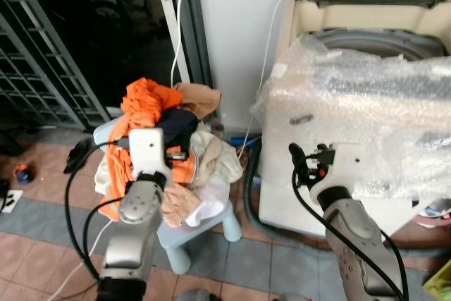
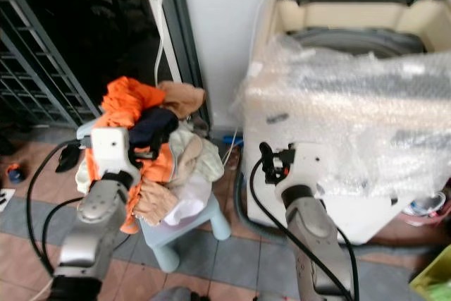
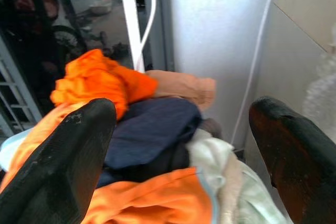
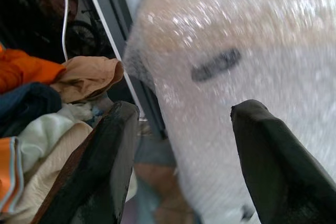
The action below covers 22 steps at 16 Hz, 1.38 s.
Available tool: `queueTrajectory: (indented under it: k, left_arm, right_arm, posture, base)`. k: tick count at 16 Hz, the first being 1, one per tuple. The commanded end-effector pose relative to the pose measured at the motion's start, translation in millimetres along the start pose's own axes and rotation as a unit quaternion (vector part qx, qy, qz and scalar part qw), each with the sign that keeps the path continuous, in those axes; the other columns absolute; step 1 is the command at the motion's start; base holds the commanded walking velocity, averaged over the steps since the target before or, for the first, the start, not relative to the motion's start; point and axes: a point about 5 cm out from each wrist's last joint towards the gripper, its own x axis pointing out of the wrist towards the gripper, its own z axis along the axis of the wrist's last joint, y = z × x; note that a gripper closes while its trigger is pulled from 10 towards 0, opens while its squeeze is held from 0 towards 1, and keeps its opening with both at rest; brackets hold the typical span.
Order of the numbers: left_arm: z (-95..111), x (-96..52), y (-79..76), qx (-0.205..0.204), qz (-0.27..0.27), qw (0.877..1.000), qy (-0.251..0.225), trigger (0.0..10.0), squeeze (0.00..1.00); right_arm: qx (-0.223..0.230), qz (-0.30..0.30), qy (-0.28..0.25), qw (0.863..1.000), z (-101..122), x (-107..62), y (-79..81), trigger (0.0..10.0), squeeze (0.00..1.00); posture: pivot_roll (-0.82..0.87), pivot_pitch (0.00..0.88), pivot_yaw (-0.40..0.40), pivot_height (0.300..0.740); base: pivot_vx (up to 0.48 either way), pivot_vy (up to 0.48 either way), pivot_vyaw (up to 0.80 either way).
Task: Clothes washing
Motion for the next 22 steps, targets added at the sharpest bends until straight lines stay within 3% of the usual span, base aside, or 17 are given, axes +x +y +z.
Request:
queueTrajectory:
  k: [1, 2, 3, 4, 6, 12, 18, 22]
  left_arm:
    - [2.9, -1.6, 2.9, -0.003, -0.001, 1.0, -0.006, 10.0, 0.0]
    - [2.2, -2.4, 4.2, 0.001, 0.002, 1.0, -0.005, 10.0, 0.0]
    - [1.8, -2.8, 6.1, 0.013, 0.002, 1.0, -0.009, 10.0, 0.0]
    - [1.5, -2.8, 6.5, 0.014, 0.003, 1.0, -0.01, 10.0, 0.0]
    - [1.9, -2.4, 7.2, 0.021, 0.006, 1.0, -0.018, 10.0, 0.0]
    - [-0.3, -3.2, 13.7, 0.037, 0.037, 0.999, -0.012, 10.0, 0.0]
    - [0.8, -2.2, 15.8, 0.053, 0.045, 0.998, -0.01, 10.0, 0.0]
    - [6.5, 1.3, 9.0, 0.052, 0.037, 0.998, -0.016, 10.0, 0.0]
  right_arm:
    - [-0.017, 0.012, -0.007, 1.0, 1.5, 2.3, 8.5, 10.0, 0.0]
    - [0.033, 0.033, -0.006, 0.999, 4.9, 5.0, 15.9, 10.0, 0.0]
    - [-0.003, 0.041, 0.0, 0.999, 4.6, 8.3, 17.9, 10.0, 0.0]
    - [-0.008, 0.043, 0.005, 0.999, 3.6, 9.0, 17.7, 10.0, 0.0]
    - [0.004, 0.031, 0.025, 0.999, 0.8, 12.0, 8.4, 10.0, 0.0]
    - [-0.016, 0.064, -0.007, 0.998, 18.9, 34.1, -1.5, 10.0, 0.0]
    - [-0.02, 0.097, -0.015, 0.995, 16.3, 36.7, 11.5, 10.0, 0.0]
    - [-0.021, 0.104, -0.011, 0.994, 12.5, 39.1, 14.5, 10.0, 0.0]
  posture:
    - [-0.07, 0.0, 0.108, 0.74]
    - [-0.07, 0.0, 0.105, 0.74]
    - [-0.07, 0.0, 0.101, 0.74]
    - [-0.07, 0.0, 0.101, 0.74]
    - [-0.07, 0.0, 0.096, 0.74]
    - [-0.05, 0.0, 0.091, 0.74]
    - [-0.04, 0.001, 0.111, 0.74]
    - [-0.02, 0.002, 0.109, 0.74]
  base:
    - [0.0, 0.0, 0.0]
    - [0.0, 0.0, 0.0]
    - [0.0, 0.0, 0.0]
    - [0.0, 0.0, 0.0]
    - [0.0, 0.0, 0.0]
    - [0.0, 0.0, 0.76]
    - [0.0, 0.0, 0.76]
    - [0.0, 0.0, 0.77]
